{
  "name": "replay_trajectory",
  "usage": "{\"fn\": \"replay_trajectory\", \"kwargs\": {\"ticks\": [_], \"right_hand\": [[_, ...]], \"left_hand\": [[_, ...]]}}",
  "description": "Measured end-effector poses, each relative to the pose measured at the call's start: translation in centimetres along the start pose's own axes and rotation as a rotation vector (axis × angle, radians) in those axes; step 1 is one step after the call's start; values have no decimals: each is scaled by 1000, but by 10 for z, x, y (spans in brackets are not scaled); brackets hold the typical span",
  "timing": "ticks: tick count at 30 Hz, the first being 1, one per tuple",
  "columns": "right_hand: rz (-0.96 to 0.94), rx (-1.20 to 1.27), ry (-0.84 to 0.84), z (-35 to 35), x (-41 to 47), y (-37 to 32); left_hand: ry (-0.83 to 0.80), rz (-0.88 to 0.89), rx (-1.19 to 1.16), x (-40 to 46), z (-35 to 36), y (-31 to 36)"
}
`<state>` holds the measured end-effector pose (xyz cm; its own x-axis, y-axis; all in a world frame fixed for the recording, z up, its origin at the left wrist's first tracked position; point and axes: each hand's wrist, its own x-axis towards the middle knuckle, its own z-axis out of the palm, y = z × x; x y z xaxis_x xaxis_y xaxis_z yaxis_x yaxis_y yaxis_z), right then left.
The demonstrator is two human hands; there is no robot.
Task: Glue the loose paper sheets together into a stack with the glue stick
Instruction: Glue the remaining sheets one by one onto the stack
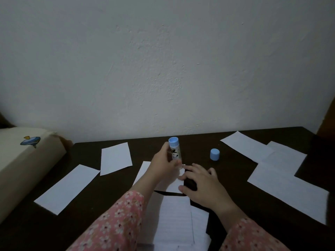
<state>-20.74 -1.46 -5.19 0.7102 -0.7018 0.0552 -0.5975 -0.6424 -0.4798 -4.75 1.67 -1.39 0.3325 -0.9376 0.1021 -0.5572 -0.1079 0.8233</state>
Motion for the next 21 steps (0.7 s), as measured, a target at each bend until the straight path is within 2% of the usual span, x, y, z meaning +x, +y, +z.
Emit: {"fn": "replay_trajectory", "kwargs": {"ticks": [4,13,21], "right_hand": [[1,7,5,0,-1,0],[-10,-7,15,1,0,0],[-9,-9,23,0,-1,-2]], "left_hand": [[-4,14,-44,-4,3,-1],[-47,59,23,-3,0,-2],[-8,-15,56,-2,-29,-16]]}}
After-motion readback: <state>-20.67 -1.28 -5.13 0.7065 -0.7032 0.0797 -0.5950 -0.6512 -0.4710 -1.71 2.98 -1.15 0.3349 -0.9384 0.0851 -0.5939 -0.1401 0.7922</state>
